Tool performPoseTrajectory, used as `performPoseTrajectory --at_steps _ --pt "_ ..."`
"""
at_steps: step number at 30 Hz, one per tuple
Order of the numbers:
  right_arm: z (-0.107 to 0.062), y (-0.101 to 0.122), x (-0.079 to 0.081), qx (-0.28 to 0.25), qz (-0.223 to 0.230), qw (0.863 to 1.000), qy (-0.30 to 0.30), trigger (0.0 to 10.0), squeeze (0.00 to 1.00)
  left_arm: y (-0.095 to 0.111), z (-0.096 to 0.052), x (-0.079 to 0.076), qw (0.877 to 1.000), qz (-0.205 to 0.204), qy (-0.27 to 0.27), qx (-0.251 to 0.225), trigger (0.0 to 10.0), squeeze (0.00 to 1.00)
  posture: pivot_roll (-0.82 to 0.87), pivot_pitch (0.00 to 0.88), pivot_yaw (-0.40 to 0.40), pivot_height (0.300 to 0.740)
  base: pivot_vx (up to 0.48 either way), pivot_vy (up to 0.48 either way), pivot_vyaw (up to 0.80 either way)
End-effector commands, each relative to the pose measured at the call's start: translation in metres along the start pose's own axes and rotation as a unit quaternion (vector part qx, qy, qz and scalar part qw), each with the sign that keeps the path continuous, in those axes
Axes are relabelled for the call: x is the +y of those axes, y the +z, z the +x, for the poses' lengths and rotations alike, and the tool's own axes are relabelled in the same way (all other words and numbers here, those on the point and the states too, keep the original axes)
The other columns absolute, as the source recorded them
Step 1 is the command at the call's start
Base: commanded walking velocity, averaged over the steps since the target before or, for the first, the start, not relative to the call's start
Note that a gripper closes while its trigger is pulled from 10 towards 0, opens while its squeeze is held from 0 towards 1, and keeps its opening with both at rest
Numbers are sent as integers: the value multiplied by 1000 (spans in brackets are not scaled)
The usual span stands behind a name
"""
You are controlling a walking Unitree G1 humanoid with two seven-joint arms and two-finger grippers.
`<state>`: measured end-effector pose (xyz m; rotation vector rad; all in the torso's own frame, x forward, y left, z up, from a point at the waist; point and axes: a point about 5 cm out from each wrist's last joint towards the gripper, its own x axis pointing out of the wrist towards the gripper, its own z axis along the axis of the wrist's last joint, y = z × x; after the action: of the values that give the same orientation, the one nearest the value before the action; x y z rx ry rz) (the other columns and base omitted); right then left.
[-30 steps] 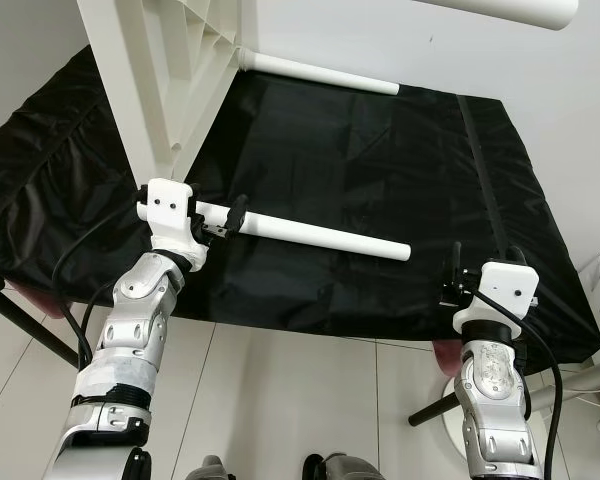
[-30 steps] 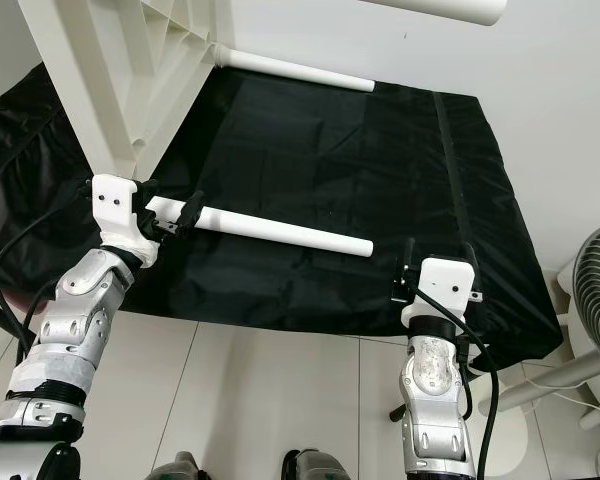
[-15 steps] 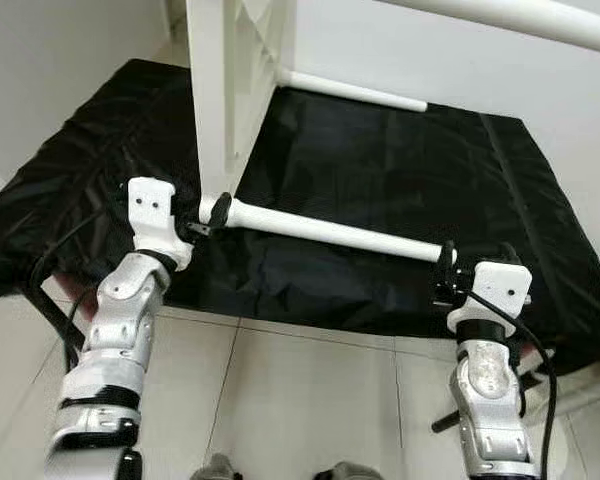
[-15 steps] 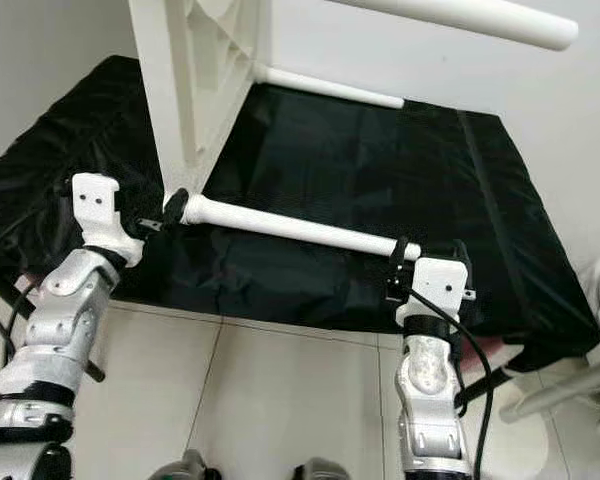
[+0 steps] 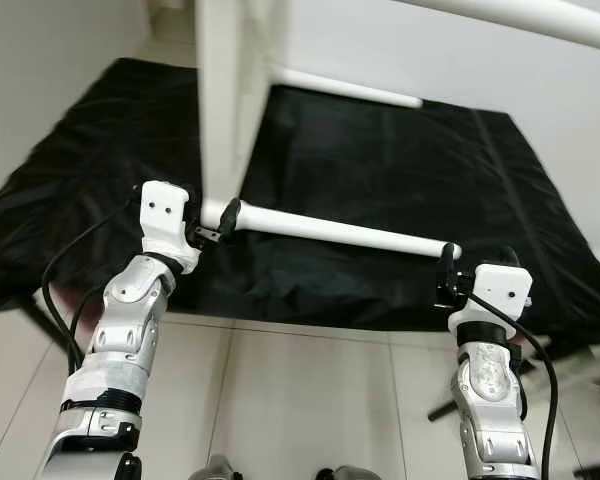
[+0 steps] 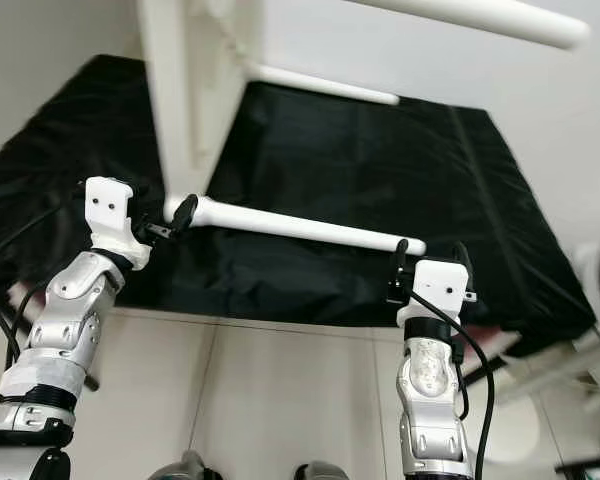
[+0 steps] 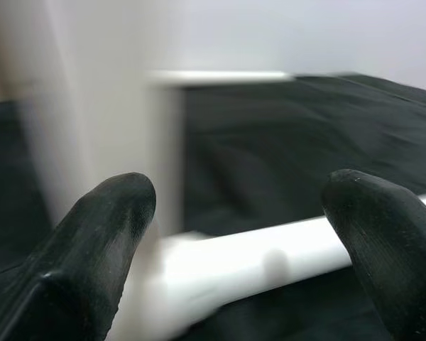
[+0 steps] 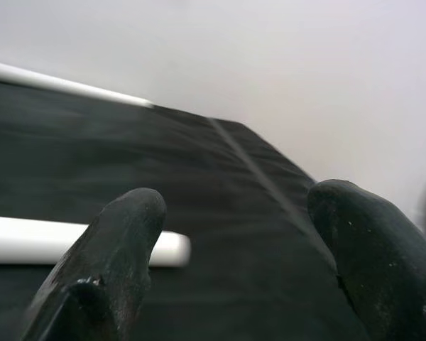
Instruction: Building children table
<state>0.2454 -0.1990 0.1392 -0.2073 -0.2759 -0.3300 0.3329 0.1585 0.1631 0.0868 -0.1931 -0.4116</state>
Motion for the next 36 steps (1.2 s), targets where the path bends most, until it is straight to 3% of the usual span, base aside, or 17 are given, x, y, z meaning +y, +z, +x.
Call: performPoseTrajectory --at_steps 1,10,11,12,17,18,19,27,30,34,36 --pt "-1 -6 -3 16 3 1000 -8 10000 0 -4 0 -8 999 15 -35 18 10000 0 86 30 -61 740 0 0 -775" --pt "8 -1 -7 5 13 1000 0 10000 0 -7 3 -11 997 -30 -55 35 10000 0 77 33 -50 740 0 0 0" --pt "8 1 -8 0 22 1000 4 10000 710 -5 2 -12 997 -39 -66 29 10000 243 76 34 -50 740 0 0 0" --pt "8 3 -8 -9 32 999 11 10000 1000 -4 1 -14 995 -50 -82 22 10000 1000 76 34 -50 740 0 0 0" --pt "4 5 -10 -8 21 1000 10 10000 1000 -1 -2 -20 994 -9 -106 17 10000 1000 73 38 -48 740 0 0 0" --pt "4 4 -10 -5 10 1000 10 10000 443 0 -2 -23 994 -7 -111 13 10000 718 73 41 -49 740 0 0 0" --pt "4 4 -10 -5 -3 1000 8 10000 0 0 -3 -25 993 -16 -115 25 10000 0 66 44 -48 740 0 0 0" --pt "8 8 -13 -14 -31 999 14 10000 0 -1 -3 -28 987 -46 -138 62 10000 0 67 47 -51 740 0 0 0" --pt "12 11 -18 -23 -43 999 14 10000 0 -2 -1 -29 981 -83 -144 103 10000 0 63 46 -50 740 0 0 0" --pt "17 19 -27 -47 -67 997 -2 10000 0 5 4 -31 978 -131 -130 101 10000 0 64 43 -52 740 0 0 0" --pt "18 22 -29 -54 -77 996 -8 10000 0 5 4 -33 977 -135 -131 103 10000 0 64 42 -55 740 0 0 0"
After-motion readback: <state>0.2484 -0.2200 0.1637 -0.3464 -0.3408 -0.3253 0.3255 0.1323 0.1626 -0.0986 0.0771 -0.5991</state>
